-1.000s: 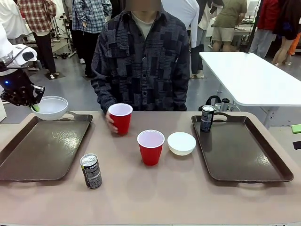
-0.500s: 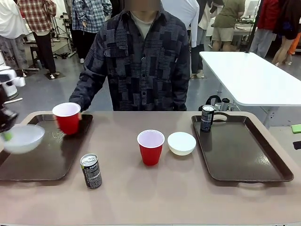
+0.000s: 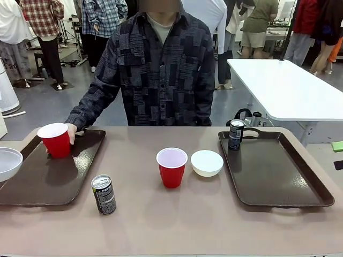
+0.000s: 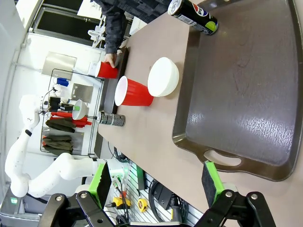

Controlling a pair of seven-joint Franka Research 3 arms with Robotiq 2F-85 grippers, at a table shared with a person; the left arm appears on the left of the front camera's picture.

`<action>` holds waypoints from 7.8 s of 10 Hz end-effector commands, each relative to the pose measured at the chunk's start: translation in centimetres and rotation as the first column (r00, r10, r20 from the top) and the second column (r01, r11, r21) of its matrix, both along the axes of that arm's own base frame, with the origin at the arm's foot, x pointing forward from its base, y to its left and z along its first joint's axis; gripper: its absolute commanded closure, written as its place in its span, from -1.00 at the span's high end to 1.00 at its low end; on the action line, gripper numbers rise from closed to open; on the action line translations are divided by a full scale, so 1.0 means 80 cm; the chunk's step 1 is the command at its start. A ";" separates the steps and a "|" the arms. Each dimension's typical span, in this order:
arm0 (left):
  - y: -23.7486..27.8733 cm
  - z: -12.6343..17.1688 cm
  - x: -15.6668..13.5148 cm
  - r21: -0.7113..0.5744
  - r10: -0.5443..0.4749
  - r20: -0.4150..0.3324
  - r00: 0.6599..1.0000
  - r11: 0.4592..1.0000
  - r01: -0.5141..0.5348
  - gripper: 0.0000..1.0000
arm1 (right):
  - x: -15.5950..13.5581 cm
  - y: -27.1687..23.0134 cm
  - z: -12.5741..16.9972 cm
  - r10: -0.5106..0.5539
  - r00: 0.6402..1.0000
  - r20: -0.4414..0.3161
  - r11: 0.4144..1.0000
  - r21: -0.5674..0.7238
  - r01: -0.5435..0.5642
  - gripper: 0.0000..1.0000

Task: Prepare tableware on both trays.
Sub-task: Pick up a Picnic Bowl from the table and place it on a Handle tray.

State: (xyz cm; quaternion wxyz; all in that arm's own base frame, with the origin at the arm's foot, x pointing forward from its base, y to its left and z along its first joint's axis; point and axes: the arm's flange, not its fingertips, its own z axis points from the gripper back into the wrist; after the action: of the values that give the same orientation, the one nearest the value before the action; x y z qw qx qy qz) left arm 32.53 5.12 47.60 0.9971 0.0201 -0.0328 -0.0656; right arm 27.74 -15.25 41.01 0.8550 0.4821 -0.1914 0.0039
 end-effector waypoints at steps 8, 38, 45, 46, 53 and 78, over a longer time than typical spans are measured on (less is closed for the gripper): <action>-0.082 -0.100 0.105 -0.108 0.128 0.116 0.985 0.987 -0.115 -0.91 | 0.002 -0.001 -0.001 0.003 1.000 0.013 1.000 0.016 -0.003 1.00; -0.101 -0.044 0.084 -0.171 0.070 -0.050 0.996 0.982 -0.078 0.64 | 0.000 0.000 0.000 0.000 1.000 0.000 1.000 0.000 0.000 1.00; 0.027 0.045 0.085 -0.705 -0.075 -0.217 0.973 0.701 -0.104 0.64 | -0.052 0.125 0.078 0.082 0.996 -0.020 0.941 -0.329 -0.084 1.00; 0.029 0.037 0.074 -0.784 -0.114 -0.175 0.978 0.616 -0.069 0.64 | -0.050 0.149 0.081 0.089 0.996 -0.031 0.929 -0.359 -0.094 1.00; 0.160 0.006 0.059 -0.965 0.022 -0.004 1.000 0.263 -0.009 0.64 | -0.030 0.294 0.046 0.128 0.990 -0.062 0.838 -0.526 -0.142 1.00; 0.159 -0.005 0.061 -0.962 -0.009 0.003 1.000 0.274 0.006 0.64 | -0.053 0.406 0.108 0.369 0.923 -0.112 0.493 -0.818 -0.297 1.00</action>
State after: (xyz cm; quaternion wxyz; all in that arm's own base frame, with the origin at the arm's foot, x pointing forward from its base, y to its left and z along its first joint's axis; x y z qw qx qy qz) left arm 37.38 17.83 46.86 0.8110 -0.5799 -0.0625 -0.0446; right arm 22.26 18.37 52.64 0.9474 0.0416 -0.1073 0.2986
